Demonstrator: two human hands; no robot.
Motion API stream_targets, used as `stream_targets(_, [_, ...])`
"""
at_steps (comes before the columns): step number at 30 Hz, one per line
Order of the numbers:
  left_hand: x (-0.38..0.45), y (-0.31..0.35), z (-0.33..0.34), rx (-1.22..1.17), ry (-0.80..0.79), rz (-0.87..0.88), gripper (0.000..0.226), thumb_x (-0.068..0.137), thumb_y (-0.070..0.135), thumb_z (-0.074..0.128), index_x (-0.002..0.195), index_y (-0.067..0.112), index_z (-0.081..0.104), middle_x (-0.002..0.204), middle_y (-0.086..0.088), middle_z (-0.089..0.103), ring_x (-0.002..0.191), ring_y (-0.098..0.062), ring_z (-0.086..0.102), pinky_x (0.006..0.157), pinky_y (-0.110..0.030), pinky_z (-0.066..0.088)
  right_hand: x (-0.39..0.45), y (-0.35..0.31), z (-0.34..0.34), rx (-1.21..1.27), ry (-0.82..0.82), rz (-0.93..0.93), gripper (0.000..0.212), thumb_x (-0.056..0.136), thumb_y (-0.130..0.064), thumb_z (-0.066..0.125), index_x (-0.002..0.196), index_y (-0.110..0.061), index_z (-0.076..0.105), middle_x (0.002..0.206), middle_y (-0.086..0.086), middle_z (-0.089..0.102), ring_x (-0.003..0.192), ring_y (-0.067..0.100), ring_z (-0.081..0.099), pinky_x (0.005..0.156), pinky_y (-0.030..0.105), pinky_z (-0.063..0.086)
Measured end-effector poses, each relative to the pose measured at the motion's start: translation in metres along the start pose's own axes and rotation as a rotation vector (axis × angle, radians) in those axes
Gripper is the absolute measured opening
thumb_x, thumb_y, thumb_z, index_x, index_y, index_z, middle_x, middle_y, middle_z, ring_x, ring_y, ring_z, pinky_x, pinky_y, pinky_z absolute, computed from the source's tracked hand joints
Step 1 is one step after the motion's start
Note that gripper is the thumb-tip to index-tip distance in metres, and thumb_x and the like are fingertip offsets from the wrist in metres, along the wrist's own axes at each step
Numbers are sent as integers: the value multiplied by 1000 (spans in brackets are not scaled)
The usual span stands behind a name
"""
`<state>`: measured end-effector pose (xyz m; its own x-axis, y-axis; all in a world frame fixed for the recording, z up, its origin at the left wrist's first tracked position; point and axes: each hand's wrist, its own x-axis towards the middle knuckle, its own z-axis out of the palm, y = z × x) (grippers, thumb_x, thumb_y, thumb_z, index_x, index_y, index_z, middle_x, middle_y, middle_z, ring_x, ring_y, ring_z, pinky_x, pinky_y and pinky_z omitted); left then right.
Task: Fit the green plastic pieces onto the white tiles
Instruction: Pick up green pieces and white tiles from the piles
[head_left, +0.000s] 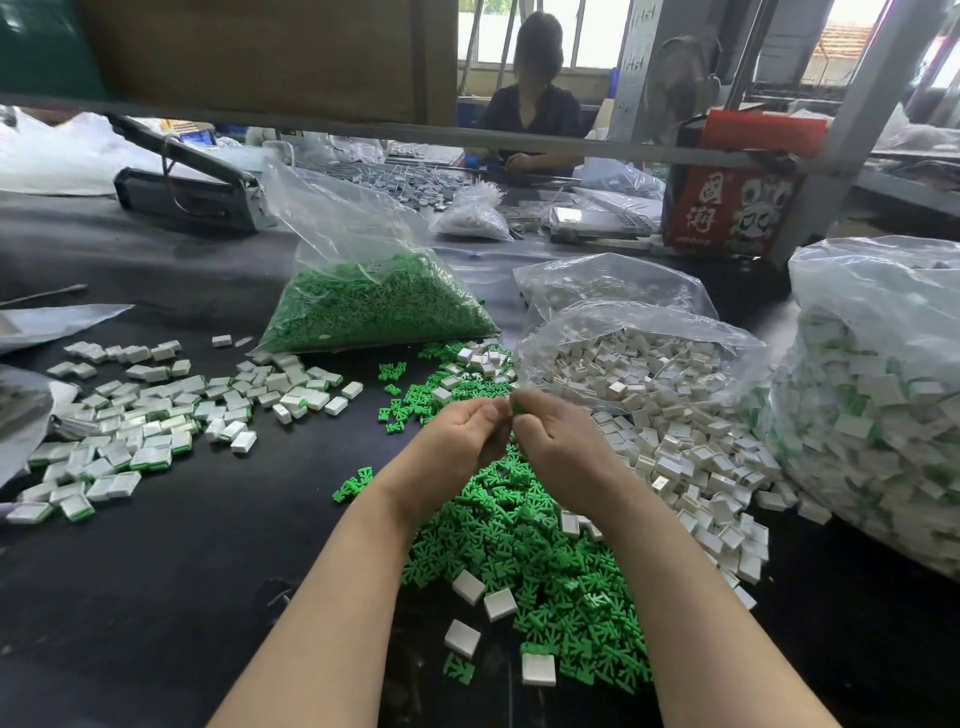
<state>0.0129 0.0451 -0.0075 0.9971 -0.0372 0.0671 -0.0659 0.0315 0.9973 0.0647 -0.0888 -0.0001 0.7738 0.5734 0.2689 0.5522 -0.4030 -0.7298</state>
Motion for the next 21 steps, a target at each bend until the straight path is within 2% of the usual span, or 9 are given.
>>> stream_targets(2, [2,-2,-2,2,17,-1,28,105,23,39,94,9,61,88,-8,52,86,-18,48,88,-28,43,-2,-1,0,-127,2,-30,18,78,-31,35,74,-17,44,67,1,53,61,15,43,59,39,37])
stream_targets(5, [4,-6,-3,-30,67,34,29,103,26,42,86,19,64,76,8,64,77,-6,58,79,-20,49,-2,-3,2,-104,41,1,20,83,-27,37,81,-12,49,72,6,59,64,20,47,61,39,39])
stream_targets(8, [4,-4,-3,47,132,92,33,102,37,42,82,27,66,68,11,55,62,-5,43,59,-15,39,0,-3,-1,208,131,145,25,99,-15,40,79,-10,55,66,5,57,61,19,47,58,37,38])
stream_targets(10, [4,-3,-3,69,164,134,30,97,44,43,88,32,69,72,11,56,60,-2,43,54,-10,36,0,-1,-5,424,134,263,37,104,-25,38,81,-8,60,63,5,56,55,14,47,54,30,36])
stream_targets(12, [4,-1,-1,60,168,183,30,94,45,43,102,31,69,76,19,60,67,7,51,62,-5,40,-1,0,-7,592,64,361,50,104,-43,36,84,-7,65,64,5,62,51,11,48,49,25,33])
stream_targets(14, [3,1,3,18,121,201,33,93,42,43,114,28,64,89,23,69,86,11,60,74,-3,42,-2,-1,-7,738,-40,386,56,98,-56,38,94,-9,68,69,4,66,54,10,50,50,25,31])
stream_targets(16, [3,1,6,-66,77,189,32,94,36,44,119,28,61,106,7,72,102,-3,66,82,-11,47,-1,-2,-2,856,-92,366,51,94,-56,43,99,-11,66,74,5,67,60,12,51,53,26,30])
stream_targets(18, [3,2,9,-139,50,178,29,95,29,44,119,27,59,104,3,72,98,-9,69,80,-17,51,-1,-3,1,933,-81,354,41,97,-49,45,99,-12,63,74,4,64,64,13,48,55,26,29])
stream_targets(21, [4,5,11,-72,121,198,22,101,17,46,114,22,62,87,11,72,80,1,66,73,-15,50,-1,-2,2,977,-62,325,37,99,-43,45,101,-9,60,77,6,62,65,14,46,57,27,27])
